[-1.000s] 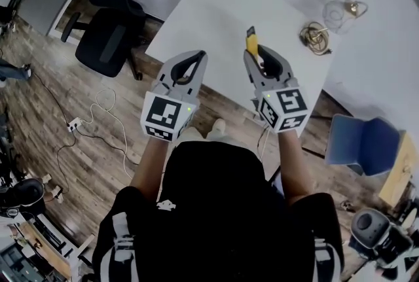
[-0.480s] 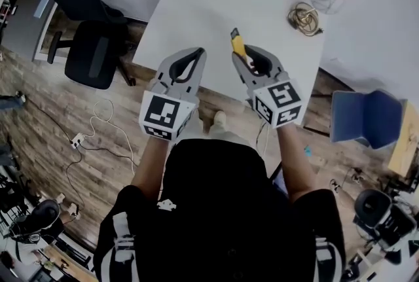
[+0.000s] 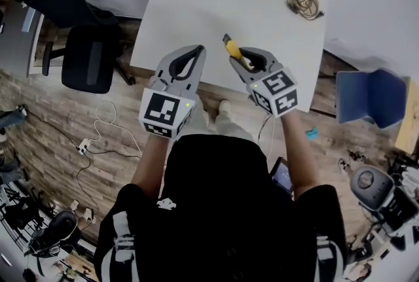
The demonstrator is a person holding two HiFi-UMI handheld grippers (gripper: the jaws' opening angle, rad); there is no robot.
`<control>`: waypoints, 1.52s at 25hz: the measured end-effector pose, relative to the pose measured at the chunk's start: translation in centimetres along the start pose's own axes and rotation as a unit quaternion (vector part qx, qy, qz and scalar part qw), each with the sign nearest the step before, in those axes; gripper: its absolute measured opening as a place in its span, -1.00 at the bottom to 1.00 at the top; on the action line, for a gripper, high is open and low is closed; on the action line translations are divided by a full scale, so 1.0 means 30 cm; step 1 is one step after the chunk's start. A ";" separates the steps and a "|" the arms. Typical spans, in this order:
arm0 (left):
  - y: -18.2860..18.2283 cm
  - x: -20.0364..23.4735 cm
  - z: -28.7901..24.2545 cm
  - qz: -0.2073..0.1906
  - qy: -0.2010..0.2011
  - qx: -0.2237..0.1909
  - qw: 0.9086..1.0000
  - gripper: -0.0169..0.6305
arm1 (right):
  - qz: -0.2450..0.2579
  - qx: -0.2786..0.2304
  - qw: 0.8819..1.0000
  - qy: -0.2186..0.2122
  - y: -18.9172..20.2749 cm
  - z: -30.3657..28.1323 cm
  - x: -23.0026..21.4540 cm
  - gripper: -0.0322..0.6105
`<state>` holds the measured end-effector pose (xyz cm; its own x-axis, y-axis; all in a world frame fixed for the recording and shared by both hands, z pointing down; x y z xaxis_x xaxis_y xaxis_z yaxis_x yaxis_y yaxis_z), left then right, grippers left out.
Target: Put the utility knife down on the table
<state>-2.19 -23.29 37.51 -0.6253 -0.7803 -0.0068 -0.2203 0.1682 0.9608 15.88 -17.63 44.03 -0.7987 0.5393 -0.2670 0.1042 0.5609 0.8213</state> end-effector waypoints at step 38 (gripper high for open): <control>0.245 0.177 -0.072 0.037 -0.006 0.091 0.995 -0.90 | 0.044 0.336 0.940 -0.039 0.366 -0.425 -0.228 -0.47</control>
<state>-5.51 -27.49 45.14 -0.6529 -0.7553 0.0576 -0.3046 0.3314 0.8930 14.94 -23.19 61.31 -0.7264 0.6319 -0.2702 0.5399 0.7679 0.3446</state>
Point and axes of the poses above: the fingertips, and each gripper's own axes: z backward along the fingers, x to its left, y out of its underside, the point moved 9 cm from there along z, backward along the fingers, and after that the axes turned 11 degrees about -y, right-handed, at the moved point
